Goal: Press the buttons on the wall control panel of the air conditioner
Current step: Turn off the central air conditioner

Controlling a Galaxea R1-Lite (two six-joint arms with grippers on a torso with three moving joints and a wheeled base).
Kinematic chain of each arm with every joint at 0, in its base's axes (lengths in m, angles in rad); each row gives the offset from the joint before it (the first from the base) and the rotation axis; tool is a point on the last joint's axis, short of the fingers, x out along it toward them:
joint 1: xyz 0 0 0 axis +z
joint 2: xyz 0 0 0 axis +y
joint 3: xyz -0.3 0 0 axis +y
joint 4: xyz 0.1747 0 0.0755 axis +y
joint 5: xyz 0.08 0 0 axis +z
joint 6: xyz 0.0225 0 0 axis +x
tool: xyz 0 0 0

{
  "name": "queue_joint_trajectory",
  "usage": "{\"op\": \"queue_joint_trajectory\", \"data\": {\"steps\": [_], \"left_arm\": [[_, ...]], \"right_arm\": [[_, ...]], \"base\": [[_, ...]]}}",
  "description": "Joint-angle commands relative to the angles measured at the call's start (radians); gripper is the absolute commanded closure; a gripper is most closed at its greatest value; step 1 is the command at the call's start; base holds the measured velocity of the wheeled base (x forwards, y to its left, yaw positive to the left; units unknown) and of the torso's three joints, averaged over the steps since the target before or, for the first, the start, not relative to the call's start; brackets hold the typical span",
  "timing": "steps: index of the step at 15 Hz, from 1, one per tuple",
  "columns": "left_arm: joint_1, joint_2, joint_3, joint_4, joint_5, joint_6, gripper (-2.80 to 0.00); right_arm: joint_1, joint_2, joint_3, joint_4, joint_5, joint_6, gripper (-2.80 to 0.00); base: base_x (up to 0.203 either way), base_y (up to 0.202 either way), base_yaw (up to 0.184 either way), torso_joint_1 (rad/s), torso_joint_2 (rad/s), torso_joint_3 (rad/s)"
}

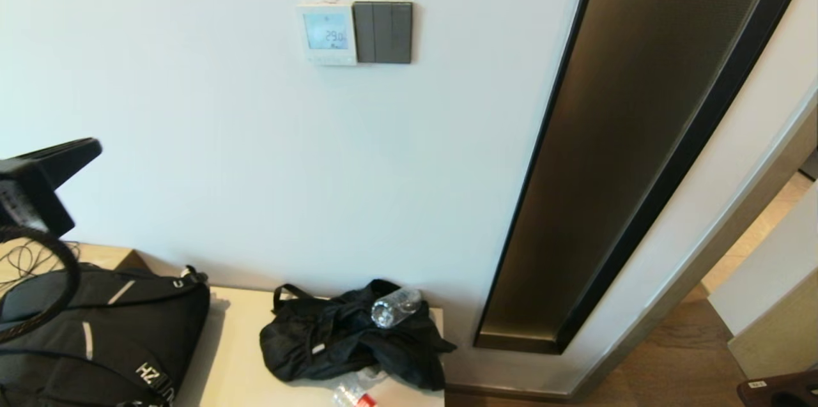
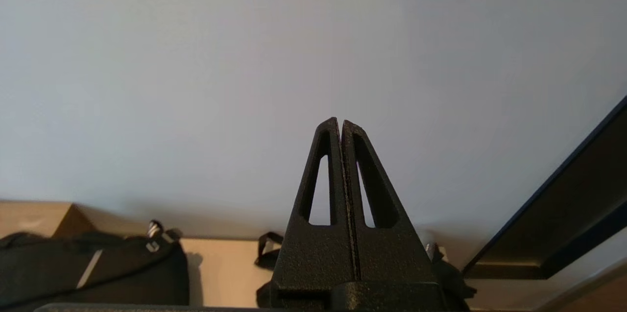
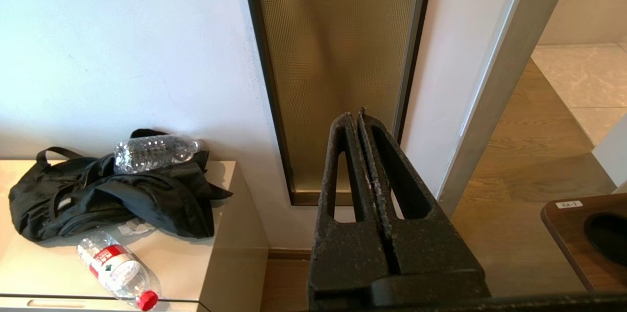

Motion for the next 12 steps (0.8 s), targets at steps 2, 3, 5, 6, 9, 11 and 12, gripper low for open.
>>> {"op": "queue_joint_trajectory", "data": {"steps": [2,3,5,6,9,11,12], "left_arm": [[0.059,-0.281,0.084,0.169,0.048,0.001,0.0],[0.065,-0.338,0.115,0.218,0.092,0.003,0.0],[0.078,-0.425,0.201,0.294,0.165,0.005,0.0],[0.098,-0.456,0.231,0.317,0.194,0.006,0.0],[0.169,-0.55,0.264,0.37,0.21,0.008,0.0],[0.203,-0.623,0.302,0.418,0.203,0.008,0.0],[0.221,-0.657,0.324,0.428,0.198,0.007,0.0]], "right_arm": [[0.0,0.0,0.001,0.0,0.0,0.0,0.0],[0.0,0.001,0.002,0.0,0.0,0.0,0.0],[0.0,0.001,0.002,0.0,0.0,0.0,0.0],[0.0,0.001,0.002,0.0,0.002,0.0,0.0],[0.0,0.001,0.002,0.0,0.001,0.0,0.0],[0.0,0.001,0.0,0.0,0.001,0.0,0.0],[0.0,0.0,0.001,0.0,0.001,0.0,0.0]], "base": [[0.0,0.0,0.0,0.0,0.0,0.0],[0.0,0.0,0.0,0.0,0.0,0.0],[0.0,0.0,0.0,0.0,0.0,0.0],[0.0,0.0,0.0,0.0,0.0,0.0],[0.0,0.0,0.0,0.0,0.0,0.0],[0.0,0.0,0.0,0.0,0.0,0.0],[0.0,0.0,0.0,0.0,0.0,0.0]]}}
